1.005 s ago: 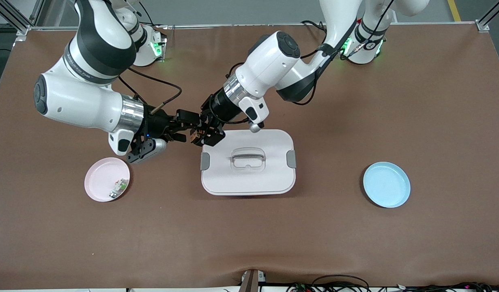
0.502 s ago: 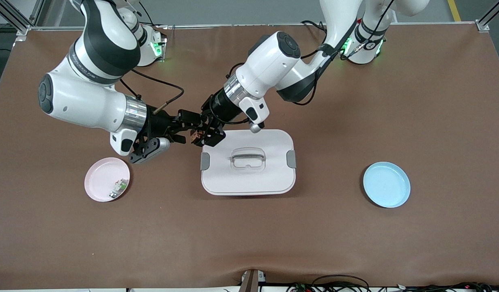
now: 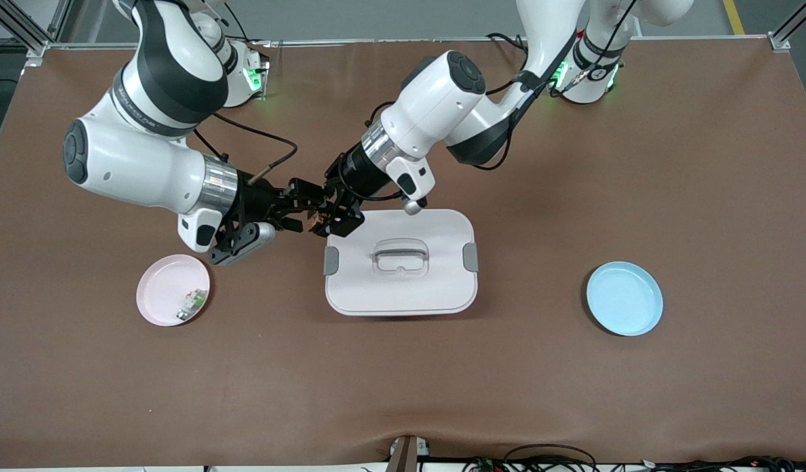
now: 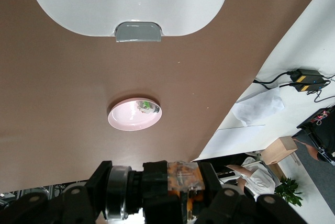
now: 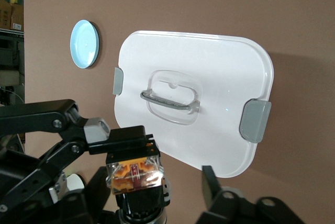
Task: Transfer orange switch to right arm and place
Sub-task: 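Close the right gripper on the switch held by the left gripper, then open the left gripper and withdraw it while the right gripper carries switch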
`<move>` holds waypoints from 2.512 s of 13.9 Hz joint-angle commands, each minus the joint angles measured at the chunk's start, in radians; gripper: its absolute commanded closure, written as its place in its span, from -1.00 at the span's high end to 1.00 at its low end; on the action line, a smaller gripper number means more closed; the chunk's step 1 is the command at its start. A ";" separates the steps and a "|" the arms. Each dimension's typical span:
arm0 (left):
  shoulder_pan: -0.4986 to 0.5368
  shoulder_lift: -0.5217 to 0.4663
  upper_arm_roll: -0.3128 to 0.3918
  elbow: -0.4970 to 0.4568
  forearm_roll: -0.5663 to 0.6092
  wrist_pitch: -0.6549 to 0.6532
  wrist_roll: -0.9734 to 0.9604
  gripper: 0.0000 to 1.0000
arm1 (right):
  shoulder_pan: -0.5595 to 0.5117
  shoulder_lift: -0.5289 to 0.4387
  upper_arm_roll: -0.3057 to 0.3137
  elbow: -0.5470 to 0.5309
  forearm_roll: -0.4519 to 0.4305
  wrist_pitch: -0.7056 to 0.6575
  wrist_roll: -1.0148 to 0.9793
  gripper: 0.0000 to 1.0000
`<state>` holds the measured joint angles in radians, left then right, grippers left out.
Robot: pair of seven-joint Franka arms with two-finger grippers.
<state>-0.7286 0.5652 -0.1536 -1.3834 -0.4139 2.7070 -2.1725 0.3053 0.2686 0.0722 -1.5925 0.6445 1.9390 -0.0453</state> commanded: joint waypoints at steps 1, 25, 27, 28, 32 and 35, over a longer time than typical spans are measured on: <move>-0.011 -0.007 0.011 -0.006 0.024 0.019 -0.029 -0.23 | 0.017 -0.006 -0.006 -0.009 -0.013 0.015 -0.005 -0.05; 0.008 -0.100 0.228 -0.002 0.090 -0.084 -0.023 1.00 | -0.026 0.000 -0.012 -0.001 -0.210 -0.069 -0.318 -1.00; 0.008 -0.113 0.293 -0.005 0.090 -0.111 -0.023 1.00 | -0.047 0.000 -0.012 -0.001 -0.328 -0.103 -0.405 -1.00; 0.006 -0.120 0.330 -0.005 0.104 -0.143 -0.023 1.00 | -0.054 0.000 -0.012 -0.001 -0.392 -0.112 -0.460 -1.00; 0.053 -0.174 0.401 -0.005 0.164 -0.278 -0.021 1.00 | -0.084 0.004 -0.014 -0.006 -0.557 -0.129 -0.635 -1.00; 0.113 -0.185 0.401 -0.005 0.197 -0.326 0.005 1.00 | -0.115 0.012 -0.014 -0.033 -0.652 -0.132 -0.743 -1.00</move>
<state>-0.6309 0.4013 0.2475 -1.3707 -0.2526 2.4158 -2.1702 0.2187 0.2780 0.0469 -1.6089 0.0519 1.8117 -0.7143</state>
